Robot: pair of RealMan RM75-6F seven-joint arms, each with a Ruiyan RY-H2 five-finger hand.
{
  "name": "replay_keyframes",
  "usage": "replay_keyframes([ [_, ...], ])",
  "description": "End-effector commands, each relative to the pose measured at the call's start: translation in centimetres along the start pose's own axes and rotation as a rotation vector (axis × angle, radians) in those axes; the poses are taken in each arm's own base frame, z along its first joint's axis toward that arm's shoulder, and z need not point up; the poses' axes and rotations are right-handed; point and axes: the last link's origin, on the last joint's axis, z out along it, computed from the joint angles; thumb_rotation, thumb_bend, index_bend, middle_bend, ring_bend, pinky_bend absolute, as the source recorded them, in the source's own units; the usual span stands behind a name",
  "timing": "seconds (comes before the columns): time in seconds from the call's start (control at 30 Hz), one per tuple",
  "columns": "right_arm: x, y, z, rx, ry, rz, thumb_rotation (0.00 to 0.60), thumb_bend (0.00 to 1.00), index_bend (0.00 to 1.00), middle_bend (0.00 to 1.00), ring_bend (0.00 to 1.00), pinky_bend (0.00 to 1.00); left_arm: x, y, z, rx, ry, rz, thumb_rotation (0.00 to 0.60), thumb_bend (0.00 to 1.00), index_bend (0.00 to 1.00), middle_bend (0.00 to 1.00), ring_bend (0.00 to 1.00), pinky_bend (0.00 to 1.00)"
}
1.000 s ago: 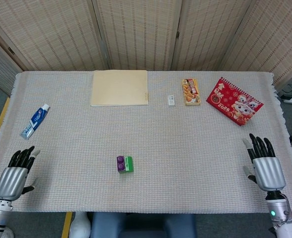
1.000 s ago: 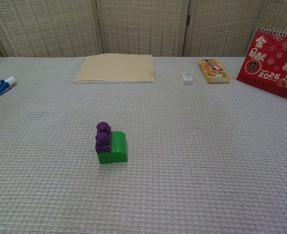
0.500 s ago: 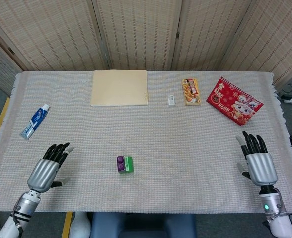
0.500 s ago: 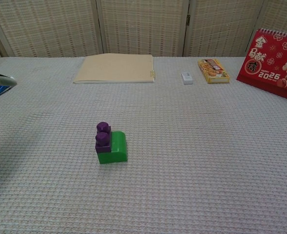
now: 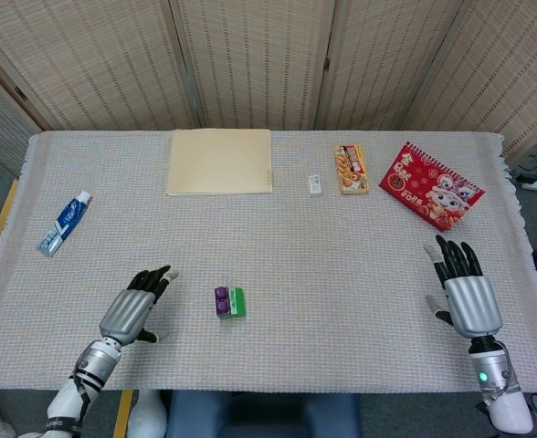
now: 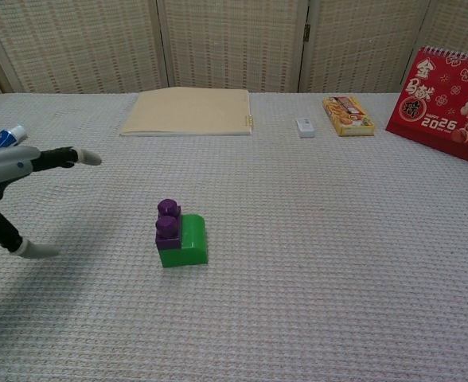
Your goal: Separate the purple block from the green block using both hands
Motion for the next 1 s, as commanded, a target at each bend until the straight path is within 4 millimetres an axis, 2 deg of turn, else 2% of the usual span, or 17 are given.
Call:
replay_keyframes([
  [0.03,0.2,0.2,0.0,0.005,-0.001,0.007,0.600,0.35,0.00,0.00,0.00,0.00,-0.9,4.2,1.7,-0.055,-0.033,0.001,0.600,0.23,0.00,0.00,0.00,0.00],
  [0.13,0.1,0.1,0.0,0.013,-0.013,0.015,0.600,0.35,0.00,0.00,0.00,0.00,-1.3,5.4,2.5,-0.045,-0.026,0.007,0.600,0.22,0.00,0.00,0.00,0.00],
  [0.27,0.2,0.1,-0.1,0.021,-0.012,0.022,0.600,0.35,0.00,0.00,0.00,0.00,-1.2,6.9,3.6,-0.031,-0.003,-0.041,0.600,0.23,0.08,0.00,0.00,0.00],
  [0.37,0.0,0.0,0.1,0.026,-0.027,0.021,0.600,0.35,0.00,0.00,0.00,0.00,-1.0,7.8,4.5,-0.021,0.008,-0.051,0.600,0.23,0.09,0.00,0.00,0.00],
  [0.57,-0.4,-0.4,0.4,0.050,-0.048,0.035,0.600,0.35,0.00,0.00,0.00,0.00,-1.4,8.0,5.9,0.025,-0.016,-0.030,0.600,0.23,0.13,0.00,0.00,0.00],
  [0.77,-0.2,-0.3,0.2,0.055,-0.029,0.044,0.600,0.35,0.00,0.00,0.00,0.00,-2.3,7.7,6.5,0.070,-0.069,-0.057,0.600,0.26,0.15,0.00,0.00,0.00],
  [1.0,-0.5,-0.4,0.4,0.063,-0.053,0.042,0.600,0.35,0.00,0.00,0.00,0.00,-3.2,9.2,7.3,0.077,-0.072,-0.061,0.600,0.27,0.18,0.00,0.00,0.00],
])
